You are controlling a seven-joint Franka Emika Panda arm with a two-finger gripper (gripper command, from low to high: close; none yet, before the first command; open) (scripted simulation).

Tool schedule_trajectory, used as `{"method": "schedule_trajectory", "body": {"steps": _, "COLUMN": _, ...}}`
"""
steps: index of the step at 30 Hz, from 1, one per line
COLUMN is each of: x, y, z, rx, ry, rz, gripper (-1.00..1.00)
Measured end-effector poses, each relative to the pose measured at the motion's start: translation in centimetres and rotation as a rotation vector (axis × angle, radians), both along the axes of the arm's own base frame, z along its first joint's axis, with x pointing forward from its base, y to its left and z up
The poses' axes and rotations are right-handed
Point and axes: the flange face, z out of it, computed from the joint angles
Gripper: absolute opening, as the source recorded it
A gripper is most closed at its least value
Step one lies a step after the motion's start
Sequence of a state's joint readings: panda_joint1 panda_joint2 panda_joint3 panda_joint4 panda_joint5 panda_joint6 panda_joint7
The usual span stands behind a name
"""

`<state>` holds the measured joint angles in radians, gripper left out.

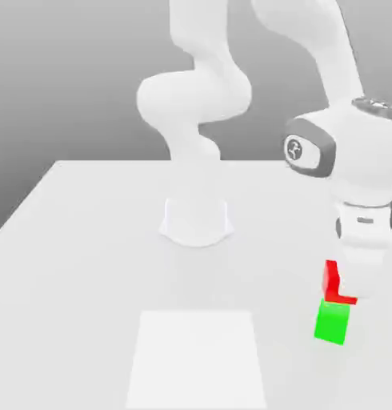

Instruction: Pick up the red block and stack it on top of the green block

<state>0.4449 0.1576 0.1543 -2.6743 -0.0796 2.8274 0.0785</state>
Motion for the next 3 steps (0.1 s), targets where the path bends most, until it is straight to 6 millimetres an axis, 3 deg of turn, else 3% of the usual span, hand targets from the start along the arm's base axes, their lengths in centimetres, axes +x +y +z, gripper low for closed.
{"method": "schedule_trajectory", "body": {"steps": 3, "x": 0.00, "y": 0.00, "z": 0.00, "rx": 0.000, "ry": 0.000, "rz": 0.000, "gripper": 1.00}}
